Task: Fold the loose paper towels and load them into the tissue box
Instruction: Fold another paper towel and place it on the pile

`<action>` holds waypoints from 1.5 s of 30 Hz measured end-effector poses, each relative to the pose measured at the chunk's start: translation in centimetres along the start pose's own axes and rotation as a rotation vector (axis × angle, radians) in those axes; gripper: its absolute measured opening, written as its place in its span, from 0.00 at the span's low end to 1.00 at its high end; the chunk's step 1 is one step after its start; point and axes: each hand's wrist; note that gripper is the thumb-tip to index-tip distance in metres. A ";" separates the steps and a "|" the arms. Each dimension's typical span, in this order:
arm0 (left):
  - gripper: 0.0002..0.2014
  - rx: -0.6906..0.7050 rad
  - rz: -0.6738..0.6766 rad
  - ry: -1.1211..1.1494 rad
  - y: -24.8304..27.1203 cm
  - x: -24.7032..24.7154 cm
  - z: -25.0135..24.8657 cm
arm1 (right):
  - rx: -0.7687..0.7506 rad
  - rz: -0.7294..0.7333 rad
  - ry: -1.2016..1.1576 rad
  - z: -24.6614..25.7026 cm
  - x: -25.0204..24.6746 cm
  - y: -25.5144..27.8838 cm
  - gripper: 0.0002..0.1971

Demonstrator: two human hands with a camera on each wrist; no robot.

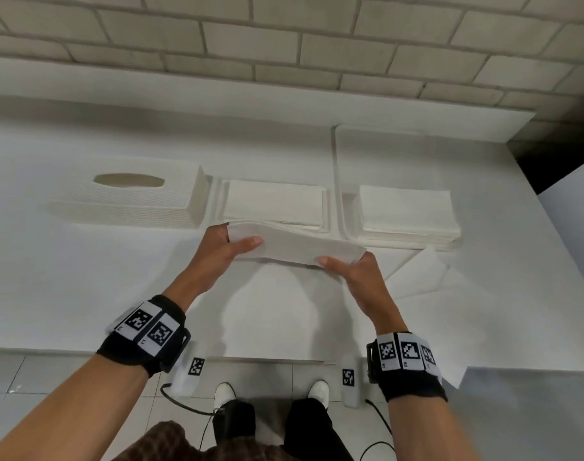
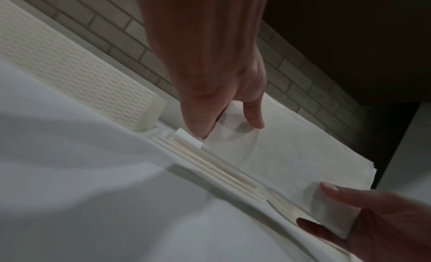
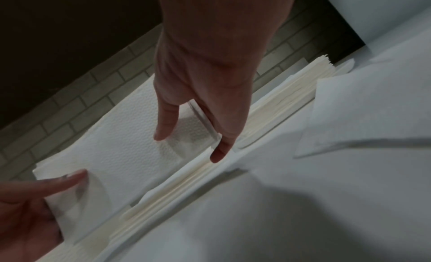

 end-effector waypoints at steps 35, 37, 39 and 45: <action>0.09 -0.069 -0.278 -0.086 -4.7 -0.5 -2.1 | -0.126 -0.116 0.068 3.0 1.7 -5.2 0.15; 0.10 -0.096 -0.319 -0.132 -7.3 -1.1 -3.4 | -0.157 -0.192 0.097 4.8 2.9 -8.0 0.18; 0.11 -0.126 -0.362 -0.199 -9.4 -1.4 -4.1 | -0.158 -0.227 0.153 5.8 4.0 -10.3 0.21; 0.09 -0.201 -0.453 -0.362 -12.1 -1.1 -3.5 | -0.142 -0.268 0.363 4.6 5.6 -13.1 0.23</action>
Point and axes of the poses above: each hand's wrist, its own y-axis away from the middle knuckle, its own x-axis out of the palm, z = x × y, and after that the axes turned 11 degrees about -y, right-handed
